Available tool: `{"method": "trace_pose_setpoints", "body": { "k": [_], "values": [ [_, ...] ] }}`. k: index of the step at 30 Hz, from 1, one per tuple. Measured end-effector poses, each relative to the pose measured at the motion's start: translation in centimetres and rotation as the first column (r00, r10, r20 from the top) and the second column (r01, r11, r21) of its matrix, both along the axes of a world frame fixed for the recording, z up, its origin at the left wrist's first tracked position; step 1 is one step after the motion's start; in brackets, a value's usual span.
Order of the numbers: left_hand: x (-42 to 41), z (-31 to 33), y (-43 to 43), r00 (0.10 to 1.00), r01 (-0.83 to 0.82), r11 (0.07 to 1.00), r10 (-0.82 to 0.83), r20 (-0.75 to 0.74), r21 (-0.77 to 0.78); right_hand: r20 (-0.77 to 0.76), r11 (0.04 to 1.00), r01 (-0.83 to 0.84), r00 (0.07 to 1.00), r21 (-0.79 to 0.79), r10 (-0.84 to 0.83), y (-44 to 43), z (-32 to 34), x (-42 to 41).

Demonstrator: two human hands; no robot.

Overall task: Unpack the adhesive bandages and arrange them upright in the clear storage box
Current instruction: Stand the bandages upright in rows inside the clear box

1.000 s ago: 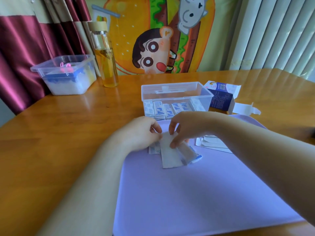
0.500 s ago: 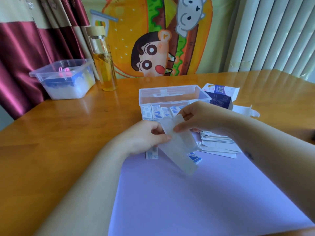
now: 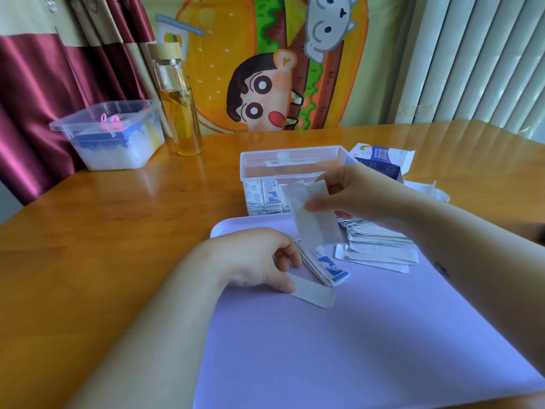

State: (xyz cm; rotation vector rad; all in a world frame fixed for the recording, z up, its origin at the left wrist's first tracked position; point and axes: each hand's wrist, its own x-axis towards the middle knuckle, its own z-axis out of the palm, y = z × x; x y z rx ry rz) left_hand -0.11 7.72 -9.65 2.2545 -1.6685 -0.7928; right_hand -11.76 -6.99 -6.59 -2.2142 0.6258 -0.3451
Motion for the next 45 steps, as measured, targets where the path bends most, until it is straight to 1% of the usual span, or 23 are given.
{"method": "trace_pose_setpoints", "body": {
  "k": [2, 5, 8, 11, 13, 17, 20, 24, 29, 33, 34, 36, 38, 40, 42, 44, 45],
  "values": [
    [-0.1, 0.1, 0.2, 1.000, 0.009, 1.000, -0.009, 0.024, 0.010, 0.081, 1.000, -0.010, 0.997, 0.023, 0.008, 0.2, 0.3, -0.1],
    [-0.3, 0.3, 0.4, 0.996, 0.014, 1.000, -0.016, 0.084, 0.024, 0.182, 1.000, -0.015, 0.983, 0.012, 0.013, 0.5, 0.3, -0.1],
    [0.0, 0.5, 0.6, 0.994, 0.017, 1.000, -0.019, 0.107, 0.019, 0.242, 0.999, -0.005, 0.970, 0.041, -0.005, 0.6, 0.1, -0.1],
    [0.2, 0.7, 0.8, 0.996, 0.021, 1.000, -0.023, 0.086, 0.021, 0.271, 0.994, -0.018, 0.962, 0.110, -0.013, 0.6, -0.2, -0.2],
    [0.1, 0.7, 0.6, 0.997, 0.040, 0.999, -0.041, 0.071, 0.020, 0.248, 0.994, -0.030, 0.969, 0.105, 0.003, 0.8, -0.4, -0.1],
    [0.0, 0.4, 0.5, 0.998, 0.059, 0.997, -0.061, 0.034, 0.054, 0.101, 0.997, -0.046, 0.994, -0.054, 0.051, 1.8, -1.0, 0.1],
    [0.1, 0.2, 0.5, 0.999, 0.049, 0.995, -0.050, 0.015, 0.086, 0.059, 0.991, -0.064, 0.996, -0.114, 0.071, 2.2, -1.3, 0.3],
    [0.0, 0.3, 0.6, 0.998, 0.055, 0.992, -0.056, 0.002, 0.115, 0.045, 0.991, -0.067, 0.996, -0.115, 0.073, 2.3, -1.4, 0.5],
    [-0.3, 0.6, 0.6, 0.995, 0.073, 0.993, -0.079, 0.057, 0.092, 0.049, 0.991, -0.063, 0.996, -0.122, 0.069, 2.2, -1.5, 0.6],
    [-0.2, 0.7, 0.6, 0.995, 0.083, 0.994, -0.087, 0.048, 0.065, 0.067, 0.994, -0.045, 0.996, -0.097, 0.052, 2.1, -1.6, 0.6],
    [0.0, 0.9, 0.8, 0.996, 0.086, 0.995, -0.088, 0.032, 0.050, 0.079, 0.996, -0.041, 0.996, -0.082, 0.048, 2.0, -1.6, 0.5],
    [0.6, 1.8, 1.5, 0.995, 0.058, 0.998, -0.059, -0.077, -0.016, 0.105, 0.999, -0.036, 0.994, -0.036, 0.040, 2.0, -1.6, 0.5],
    [1.7, 2.9, 2.6, 0.983, -0.031, 0.990, 0.005, -0.181, -0.140, 0.122, 0.999, -0.032, 0.992, 0.000, 0.032, 1.9, -1.7, 0.5],
    [3.3, 3.3, 3.6, 0.973, -0.158, 0.947, 0.101, -0.209, -0.279, 0.100, 0.999, -0.039, 0.994, -0.019, 0.041, 2.1, -2.0, 0.6],
    [4.7, 3.1, 3.9, 0.944, -0.294, 0.873, 0.200, -0.264, -0.389, 0.062, 0.995, -0.085, 0.994, -0.044, 0.087, 2.8, -2.5, 0.9],
    [5.3, 2.6, 3.5, 0.910, -0.384, 0.815, 0.255, -0.326, -0.433, 0.025, 0.985, -0.156, 0.987, -0.077, 0.159, 3.7, -3.1, 1.3],
    [5.3, 2.3, 3.3, 0.901, -0.403, 0.808, 0.268, -0.340, -0.429, -0.006, 0.975, -0.186, 0.982, -0.119, 0.187, 4.0, -3.5, 1.5]
  ]
}}
